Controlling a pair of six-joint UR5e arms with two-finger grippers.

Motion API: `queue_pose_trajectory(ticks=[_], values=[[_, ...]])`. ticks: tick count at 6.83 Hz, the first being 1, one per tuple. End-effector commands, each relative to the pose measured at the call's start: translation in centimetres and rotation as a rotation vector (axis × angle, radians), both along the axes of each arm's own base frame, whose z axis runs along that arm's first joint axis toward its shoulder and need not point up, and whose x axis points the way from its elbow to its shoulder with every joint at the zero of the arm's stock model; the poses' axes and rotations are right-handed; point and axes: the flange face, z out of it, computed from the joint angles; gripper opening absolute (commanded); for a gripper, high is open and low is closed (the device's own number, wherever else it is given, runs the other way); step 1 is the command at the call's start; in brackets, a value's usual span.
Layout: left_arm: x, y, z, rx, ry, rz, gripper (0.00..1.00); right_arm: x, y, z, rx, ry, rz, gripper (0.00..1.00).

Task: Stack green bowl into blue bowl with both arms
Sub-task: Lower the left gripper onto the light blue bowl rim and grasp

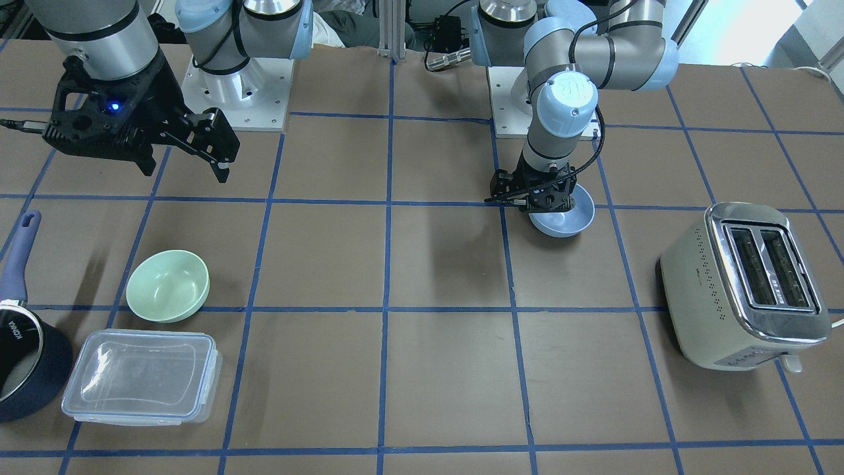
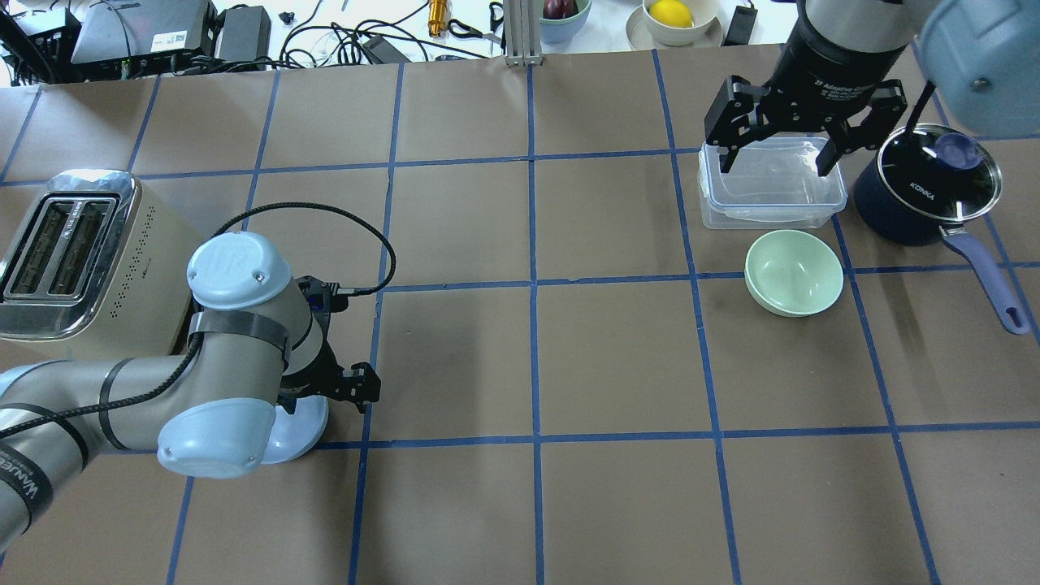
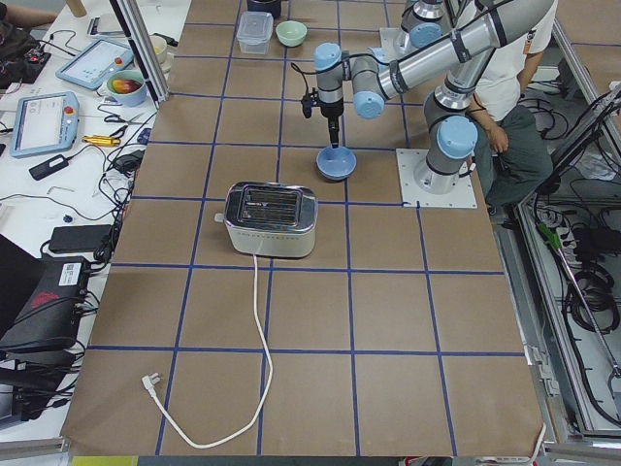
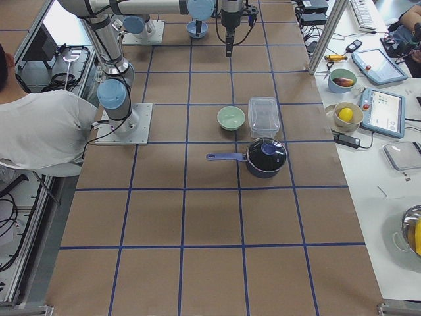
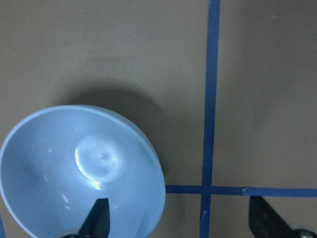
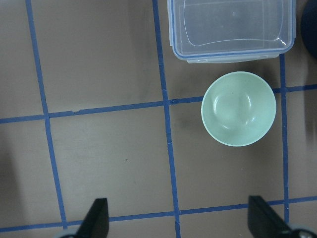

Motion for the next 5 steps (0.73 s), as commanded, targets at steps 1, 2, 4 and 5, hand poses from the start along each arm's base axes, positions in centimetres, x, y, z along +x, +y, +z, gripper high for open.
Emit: queue_pose_trajectory(ticks=[1, 2, 4, 5], values=[[0.05, 1.0, -1.93, -0.025, -0.022, 0.009, 0.51, 0.01, -0.01, 0.01, -0.002, 0.0, -0.001, 1.0], [-0.11, 1.36, -1.96, -0.032, -0.049, 0.075, 0.05, 0.09, 0.02, -0.07, 0.0, 0.0, 0.002, 1.0], [-0.43, 1.15, -2.24, -0.026, -0.053, 0.085, 0.0, 0.01, -0.04, -0.22, 0.003, 0.0, 0.001, 1.0], [-0.56, 1.04, -1.95, -0.037, -0.052, 0.089, 0.0, 0.09, 0.0, -0.3, 0.004, 0.0, 0.002, 1.0]])
